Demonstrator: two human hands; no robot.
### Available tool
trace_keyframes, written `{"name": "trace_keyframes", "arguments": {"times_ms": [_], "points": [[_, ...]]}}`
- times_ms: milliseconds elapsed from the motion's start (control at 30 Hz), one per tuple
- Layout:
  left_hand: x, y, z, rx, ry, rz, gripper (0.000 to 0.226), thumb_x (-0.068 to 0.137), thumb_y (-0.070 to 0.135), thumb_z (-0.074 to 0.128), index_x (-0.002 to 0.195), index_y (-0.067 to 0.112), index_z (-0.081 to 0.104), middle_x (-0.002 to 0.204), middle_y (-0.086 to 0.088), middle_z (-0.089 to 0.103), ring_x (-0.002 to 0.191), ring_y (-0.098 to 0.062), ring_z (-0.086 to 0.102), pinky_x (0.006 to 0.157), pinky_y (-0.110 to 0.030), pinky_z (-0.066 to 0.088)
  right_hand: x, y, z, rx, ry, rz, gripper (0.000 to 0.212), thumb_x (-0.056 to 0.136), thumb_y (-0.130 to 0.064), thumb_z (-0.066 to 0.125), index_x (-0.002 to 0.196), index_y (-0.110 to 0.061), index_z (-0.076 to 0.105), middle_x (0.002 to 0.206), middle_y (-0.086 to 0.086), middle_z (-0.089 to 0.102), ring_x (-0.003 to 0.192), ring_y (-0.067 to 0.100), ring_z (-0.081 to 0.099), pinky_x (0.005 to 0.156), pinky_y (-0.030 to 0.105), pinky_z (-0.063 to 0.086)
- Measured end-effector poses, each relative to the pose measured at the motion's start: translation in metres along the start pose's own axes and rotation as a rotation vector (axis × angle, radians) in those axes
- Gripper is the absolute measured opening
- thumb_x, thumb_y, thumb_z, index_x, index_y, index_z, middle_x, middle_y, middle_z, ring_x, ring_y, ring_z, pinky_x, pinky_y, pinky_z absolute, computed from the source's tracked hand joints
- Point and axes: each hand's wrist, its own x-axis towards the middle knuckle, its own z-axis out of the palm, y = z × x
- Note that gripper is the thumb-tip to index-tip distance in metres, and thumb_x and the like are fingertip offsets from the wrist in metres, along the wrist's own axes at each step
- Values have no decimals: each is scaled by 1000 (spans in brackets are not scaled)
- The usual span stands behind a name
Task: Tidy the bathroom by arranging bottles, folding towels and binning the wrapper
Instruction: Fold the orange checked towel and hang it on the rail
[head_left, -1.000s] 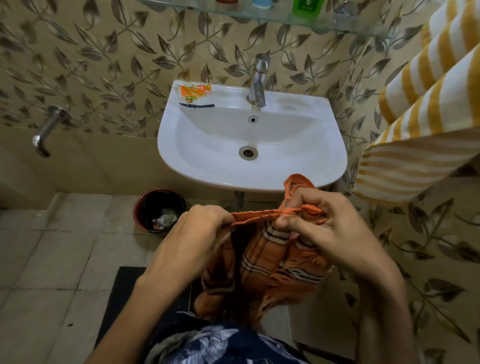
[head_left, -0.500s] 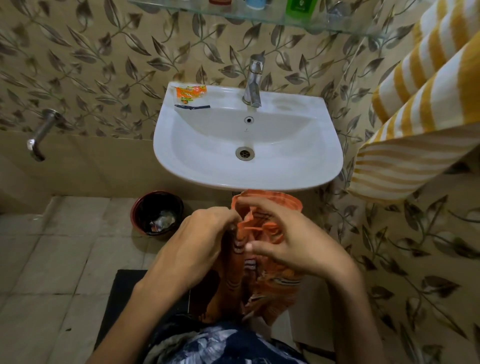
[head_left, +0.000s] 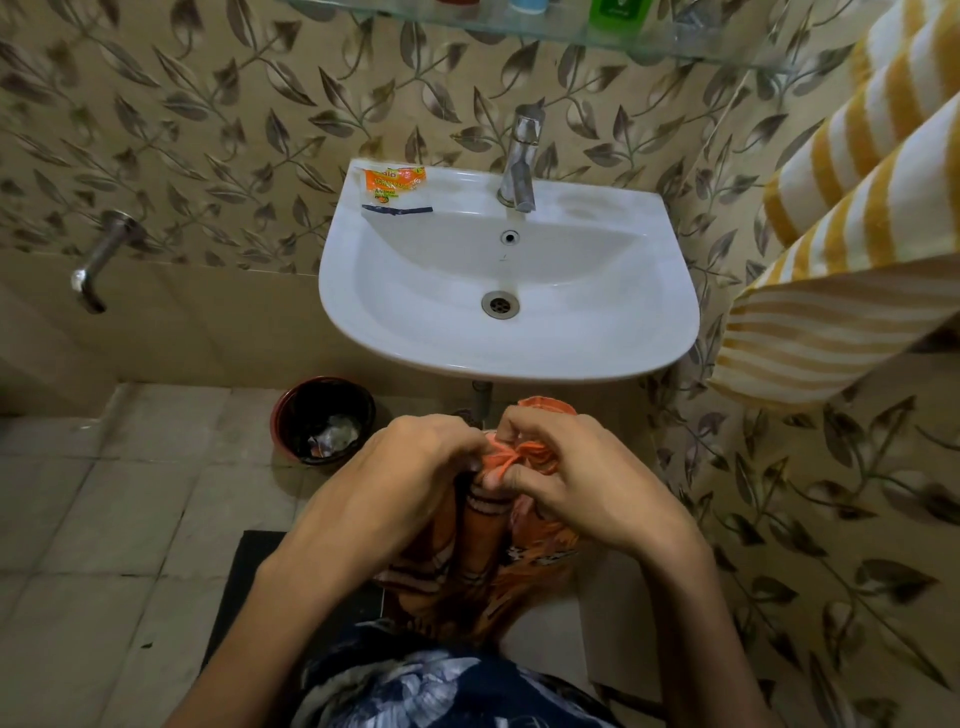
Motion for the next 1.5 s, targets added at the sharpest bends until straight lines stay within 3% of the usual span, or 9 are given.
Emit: {"name": "trace_keyframes", "arguments": {"times_ms": [200, 467, 667, 800, 933, 1100, 1200, 1300, 1500], "points": [[-4, -9, -2, 60, -93, -69, 16, 83, 38, 55, 88, 28, 66, 84, 13, 61, 77, -4, 58, 66, -35, 53, -5, -2, -6, -23, 25, -48, 15, 87, -40, 61, 82, -28, 53, 78, -10, 59, 77, 4, 53, 65, 18, 38], [-12, -18, -5, 131, -225, -398, 18, 82, 36, 60, 73, 21, 68, 71, 0, 66, 62, -11, 63, 61, -41, 56, -11, 1, -17, 61, 160, -43, 8, 88, -35, 60, 85, -29, 54, 81, -8, 65, 79, 6, 60, 69, 31, 49], [-13, -16, -12, 88, -167, -337, 28, 83, 48, 55, 67, 27, 63, 66, 5, 64, 58, -6, 60, 56, -30, 53, -11, 12, -19, 43, 254, 107, 10, 82, -43, 59, 77, -35, 55, 80, -21, 65, 83, -5, 59, 63, 17, 44], [-13, -16, -11, 56, -75, -225, 47, 80, 64, 38, 68, 24, 59, 64, 6, 58, 62, -5, 56, 57, -30, 49, -13, 21, -18, -8, 311, 190, 15, 86, -35, 64, 75, -36, 53, 76, -21, 63, 79, 0, 59, 62, 21, 39], [-9, -18, -5, 30, 86, -8, 36, 90, 55, 35, 69, 26, 41, 62, 13, 43, 62, -3, 45, 56, -22, 35, -15, 18, -18, 40, 223, 176, 27, 85, -30, 66, 104, -47, 56, 104, -24, 66, 98, -4, 60, 80, 21, 45], [-6, -10, 2, 8, 92, 83, 23, 94, 45, 37, 77, 31, 43, 71, 15, 42, 67, -3, 46, 57, -36, 44, -8, -8, -2, 99, -43, 12, 60, 77, -47, 70, 131, -50, 44, 132, -26, 54, 122, -5, 49, 102, 29, 43], [-9, -5, 0, 5, 63, 59, 17, 92, 43, 36, 77, 50, 39, 75, 21, 46, 70, 2, 48, 57, -23, 39, -4, -15, 3, 94, -91, -19, 49, 75, -62, 62, 116, -34, 60, 111, -13, 67, 103, 2, 61, 89, 39, 51], [-11, -4, -3, 10, 40, 37, 19, 92, 47, 35, 74, 45, 39, 73, 21, 47, 71, 6, 47, 59, -14, 34, -4, -16, 3, 52, -62, -24, 39, 77, -61, 59, 95, -27, 64, 84, -11, 69, 77, 0, 61, 73, 34, 51], [-14, -11, -13, -25, -102, 24, 29, 89, 58, 31, 75, 35, 43, 70, 15, 47, 72, 1, 48, 60, -18, 35, -3, -13, 5, -37, 45, 5, 13, 90, -37, 54, 79, -31, 51, 77, -7, 64, 78, 13, 59, 73, 38, 48]]}}
